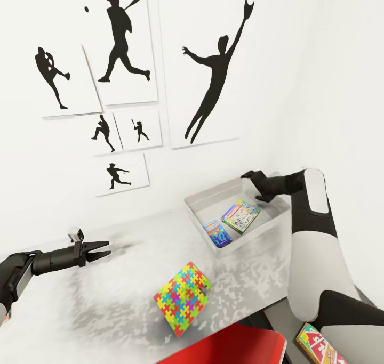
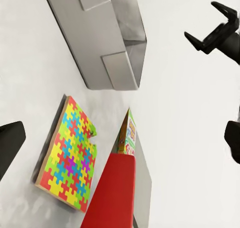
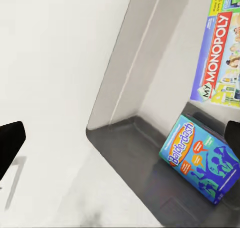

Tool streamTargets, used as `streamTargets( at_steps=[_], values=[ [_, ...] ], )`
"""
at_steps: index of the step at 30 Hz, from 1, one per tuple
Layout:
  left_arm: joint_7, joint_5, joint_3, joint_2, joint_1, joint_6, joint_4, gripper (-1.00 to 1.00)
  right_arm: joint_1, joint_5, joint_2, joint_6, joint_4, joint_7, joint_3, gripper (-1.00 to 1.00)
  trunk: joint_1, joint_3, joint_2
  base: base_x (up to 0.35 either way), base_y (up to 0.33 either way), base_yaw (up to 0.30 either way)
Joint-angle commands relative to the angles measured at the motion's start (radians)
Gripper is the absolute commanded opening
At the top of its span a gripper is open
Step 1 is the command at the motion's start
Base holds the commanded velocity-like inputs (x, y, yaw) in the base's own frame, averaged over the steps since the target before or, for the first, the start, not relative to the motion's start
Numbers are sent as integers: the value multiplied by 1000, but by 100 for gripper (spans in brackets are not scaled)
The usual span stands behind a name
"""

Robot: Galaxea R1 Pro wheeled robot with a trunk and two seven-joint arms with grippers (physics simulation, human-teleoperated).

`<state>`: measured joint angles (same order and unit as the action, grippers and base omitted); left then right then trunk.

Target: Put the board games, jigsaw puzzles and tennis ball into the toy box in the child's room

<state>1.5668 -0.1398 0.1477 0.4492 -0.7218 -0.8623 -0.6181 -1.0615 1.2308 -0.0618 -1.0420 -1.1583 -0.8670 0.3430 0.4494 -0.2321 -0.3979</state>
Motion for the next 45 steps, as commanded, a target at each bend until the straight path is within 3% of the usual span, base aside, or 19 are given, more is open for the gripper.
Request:
streamTargets(
  at_steps=[1, 5, 6, 8, 9, 11, 12, 14, 16, 21, 27, 45],
  values=[
    [4, 0, 0, 0, -1, -11, 0, 100, 51, 57, 1, -5, -60, -10, -12, 100, 1, -2, -2, 0, 0, 0],
    [4, 0, -1, 0, -1, -11, 0, 100, 180, 174, 12, -5, -212, -11, -77, 100, 1, -2, -2, 0, 0, 0],
    [4, 0, -1, -1, -1, -11, 0, 100, 227, 217, 25, -5, -272, -11, -114, 100, 1, -2, -2, 0, 0, 0],
    [4, 0, -1, -1, -1, -11, 0, 100, 271, 255, 46, -5, -323, -11, -158, 100, 1, -2, -2, 0, 0, 0],
    [4, 0, -2, -1, -1, -11, 0, 100, 316, 287, 73, -5, -360, -7, -206, 100, 1, -2, -2, 0, 0, 0],
    [4, 0, -1, -1, -1, -11, 0, 100, 361, 317, 104, -5, -383, -1, -249, 100, 1, -2, -2, 0, 0, 0],
    [4, 0, -1, -1, -1, -11, 0, 100, 402, 349, 134, -5, -398, 14, -282, 100, 1, -2, -2, 0, 0, 0],
    [4, 0, -1, 0, -1, -11, 0, 100, 454, 396, 170, -5, -411, 62, -315, 100, 1, -2, -2, 0, 0, 0],
    [4, 0, -1, 0, -1, -11, 0, 100, 487, 417, 183, -5, -416, 110, -327, 100, 1, -2, -2, 0, 0, 0],
    [4, 0, 1, 0, -1, -11, 0, 100, 615, 444, 208, -5, -423, 345, -339, 100, 1, -2, -2, 0, 0, 0],
    [4, 0, 0, -1, -1, -9, 0, 100, 690, 449, 216, -5, -425, 460, -346, 100, 1, -2, -2, 0, 0, 0],
    [4, 0, 3, 7, -1, -9, 0, 100, 699, 445, 215, -5, -425, 465, -344, 100, 1, -2, -2, 0, 0, 0]
  ],
)
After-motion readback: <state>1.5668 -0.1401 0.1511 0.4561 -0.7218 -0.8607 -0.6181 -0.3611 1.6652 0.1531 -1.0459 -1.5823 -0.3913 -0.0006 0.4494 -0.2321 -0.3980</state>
